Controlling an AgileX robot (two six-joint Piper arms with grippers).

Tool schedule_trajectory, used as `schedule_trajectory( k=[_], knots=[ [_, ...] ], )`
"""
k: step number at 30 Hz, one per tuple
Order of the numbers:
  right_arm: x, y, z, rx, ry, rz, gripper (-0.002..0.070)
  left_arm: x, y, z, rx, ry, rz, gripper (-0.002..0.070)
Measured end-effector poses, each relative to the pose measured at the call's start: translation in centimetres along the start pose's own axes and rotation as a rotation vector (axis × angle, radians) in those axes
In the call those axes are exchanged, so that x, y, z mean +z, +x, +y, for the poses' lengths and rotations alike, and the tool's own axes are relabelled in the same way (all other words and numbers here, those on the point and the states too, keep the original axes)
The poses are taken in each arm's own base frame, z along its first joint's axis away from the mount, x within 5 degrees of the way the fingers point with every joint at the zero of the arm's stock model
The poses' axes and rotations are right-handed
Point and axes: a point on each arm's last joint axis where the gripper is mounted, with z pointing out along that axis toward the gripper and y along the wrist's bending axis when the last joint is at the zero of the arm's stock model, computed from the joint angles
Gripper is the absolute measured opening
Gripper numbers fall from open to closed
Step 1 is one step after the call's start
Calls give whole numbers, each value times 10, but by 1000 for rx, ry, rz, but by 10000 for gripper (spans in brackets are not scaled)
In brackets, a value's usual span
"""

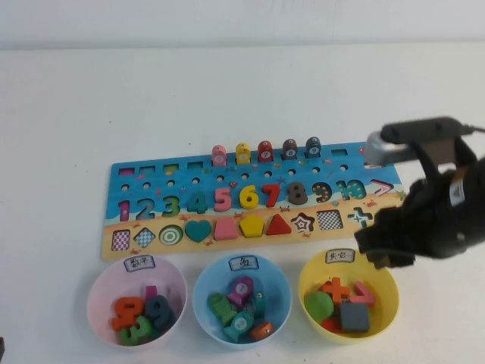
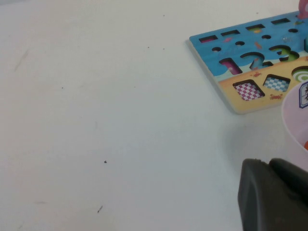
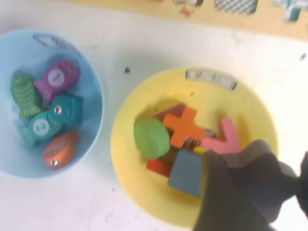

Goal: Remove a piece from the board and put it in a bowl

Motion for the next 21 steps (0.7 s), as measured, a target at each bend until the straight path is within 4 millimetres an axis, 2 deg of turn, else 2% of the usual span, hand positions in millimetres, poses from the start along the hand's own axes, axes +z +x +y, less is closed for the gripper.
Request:
schedule_trajectory(
  k=[7,13,21],
  knots=[
    [24,37,15,-71,-54,-8,288,0,0,0,0,0,0,-3],
    [40,41,20,-82,-60,12,288,0,0,0,0,0,0,-3],
    [78,43,19,-78,-17,115,288,0,0,0,0,0,0,-3]
  ],
)
